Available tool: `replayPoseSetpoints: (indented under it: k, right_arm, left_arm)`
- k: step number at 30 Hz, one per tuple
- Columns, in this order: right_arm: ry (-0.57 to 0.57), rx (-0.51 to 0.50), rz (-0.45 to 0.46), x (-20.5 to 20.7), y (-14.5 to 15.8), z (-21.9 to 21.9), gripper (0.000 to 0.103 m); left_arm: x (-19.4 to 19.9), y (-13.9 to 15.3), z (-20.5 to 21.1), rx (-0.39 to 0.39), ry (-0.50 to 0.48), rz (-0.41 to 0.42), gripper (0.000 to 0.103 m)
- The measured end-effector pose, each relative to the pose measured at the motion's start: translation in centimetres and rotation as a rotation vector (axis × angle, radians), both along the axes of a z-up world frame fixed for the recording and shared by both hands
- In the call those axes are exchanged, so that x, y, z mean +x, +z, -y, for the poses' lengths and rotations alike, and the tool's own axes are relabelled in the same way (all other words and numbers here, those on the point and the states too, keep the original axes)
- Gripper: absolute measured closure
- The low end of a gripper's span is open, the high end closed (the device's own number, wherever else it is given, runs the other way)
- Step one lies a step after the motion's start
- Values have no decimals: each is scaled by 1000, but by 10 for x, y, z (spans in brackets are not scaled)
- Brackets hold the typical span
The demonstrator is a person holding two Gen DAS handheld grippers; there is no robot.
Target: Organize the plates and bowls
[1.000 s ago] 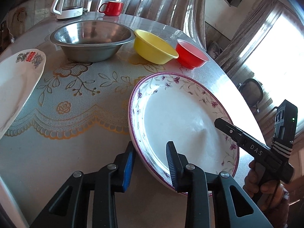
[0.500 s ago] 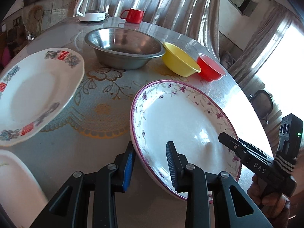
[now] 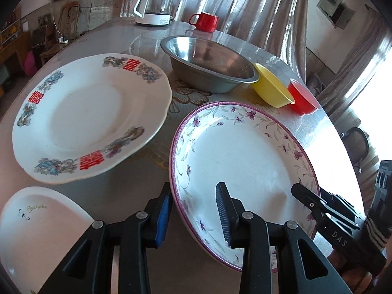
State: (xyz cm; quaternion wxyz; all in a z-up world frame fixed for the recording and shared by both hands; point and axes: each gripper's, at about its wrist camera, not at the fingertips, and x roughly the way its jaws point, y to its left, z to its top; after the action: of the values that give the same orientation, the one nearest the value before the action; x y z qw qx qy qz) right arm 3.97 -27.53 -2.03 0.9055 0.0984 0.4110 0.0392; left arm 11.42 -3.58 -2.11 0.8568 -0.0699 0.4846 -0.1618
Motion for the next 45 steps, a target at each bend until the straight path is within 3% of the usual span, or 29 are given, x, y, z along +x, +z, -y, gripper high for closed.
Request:
replayPoseSetpoints:
  k: [6,16,27,45]
  right_arm:
    - [-13,-112,-12,5,0,-20,61]
    - [-35,-112,-22,0,0,-22,60]
    - [-21,-64,-33,-15,4,-22,60]
    - [-8,-52,30,-32,30,-32,59]
  left_arm:
    - [-2,1,-5,-21,-18,-3,64]
    - [-28,21,-20,-22,-37,86,61]
    - [-44,34,-63,-58,60,130,61]
    - [-62,26,-154,-108,276,125,61]
